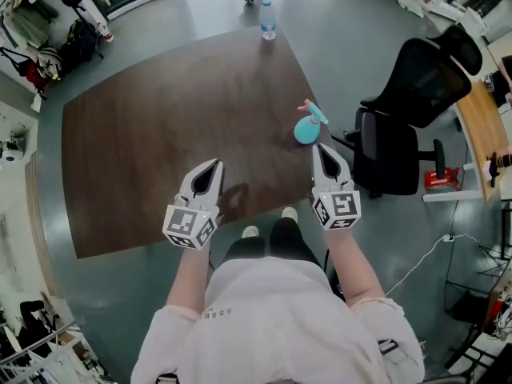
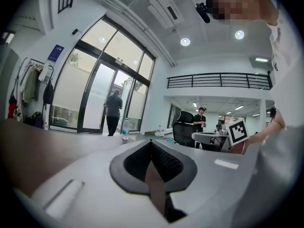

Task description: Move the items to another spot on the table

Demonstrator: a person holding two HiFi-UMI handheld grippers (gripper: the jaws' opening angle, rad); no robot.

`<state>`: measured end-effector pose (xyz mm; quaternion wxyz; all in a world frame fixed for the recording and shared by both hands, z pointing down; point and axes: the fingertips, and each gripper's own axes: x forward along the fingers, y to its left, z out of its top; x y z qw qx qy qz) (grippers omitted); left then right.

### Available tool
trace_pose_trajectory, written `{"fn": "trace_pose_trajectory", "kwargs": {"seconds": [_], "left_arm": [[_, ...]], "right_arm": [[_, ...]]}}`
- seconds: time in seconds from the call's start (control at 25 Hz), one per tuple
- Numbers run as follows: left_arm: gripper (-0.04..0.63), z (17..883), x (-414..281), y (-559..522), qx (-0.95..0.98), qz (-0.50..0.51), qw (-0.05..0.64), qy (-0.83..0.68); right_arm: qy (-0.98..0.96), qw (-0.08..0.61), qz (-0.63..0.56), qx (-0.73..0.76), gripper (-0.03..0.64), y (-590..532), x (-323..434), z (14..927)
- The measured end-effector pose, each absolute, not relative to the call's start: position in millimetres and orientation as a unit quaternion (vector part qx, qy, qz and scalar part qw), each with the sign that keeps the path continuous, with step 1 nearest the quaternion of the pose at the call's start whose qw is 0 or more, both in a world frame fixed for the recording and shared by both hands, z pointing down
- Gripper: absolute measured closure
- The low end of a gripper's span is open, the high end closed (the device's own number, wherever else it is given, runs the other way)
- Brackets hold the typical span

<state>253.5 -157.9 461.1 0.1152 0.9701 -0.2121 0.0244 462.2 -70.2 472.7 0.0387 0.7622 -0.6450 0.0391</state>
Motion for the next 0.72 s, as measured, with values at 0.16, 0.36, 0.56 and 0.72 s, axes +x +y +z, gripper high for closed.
{"fn": "trace_pose_trajectory", "kwargs": {"seconds": [0.16, 0.36, 0.56, 0.72], "left_arm": [[0.588, 464, 236, -136, 0.972, 0.020, 0.127, -0.197], [0.588, 469, 220, -102, 0.971, 0.012, 0.127, -0.203], [0.588, 474, 174, -80, 0.961, 0.012, 0.126, -0.246], [0.588, 473, 149, -42, 0.956, 0.008, 0.127, -0.265]], "right_arm": [[-0.654, 0.060, 0.049, 0.753, 0.629, -45, 430, 481], [-0.655, 0.072, 0.080, 0.748, 0.630, -14, 406, 502], [-0.697, 0.070, 0.078, 0.710, 0.630, 8, 348, 499], [-0.710, 0.062, 0.094, 0.695, 0.630, 40, 330, 503]]}}
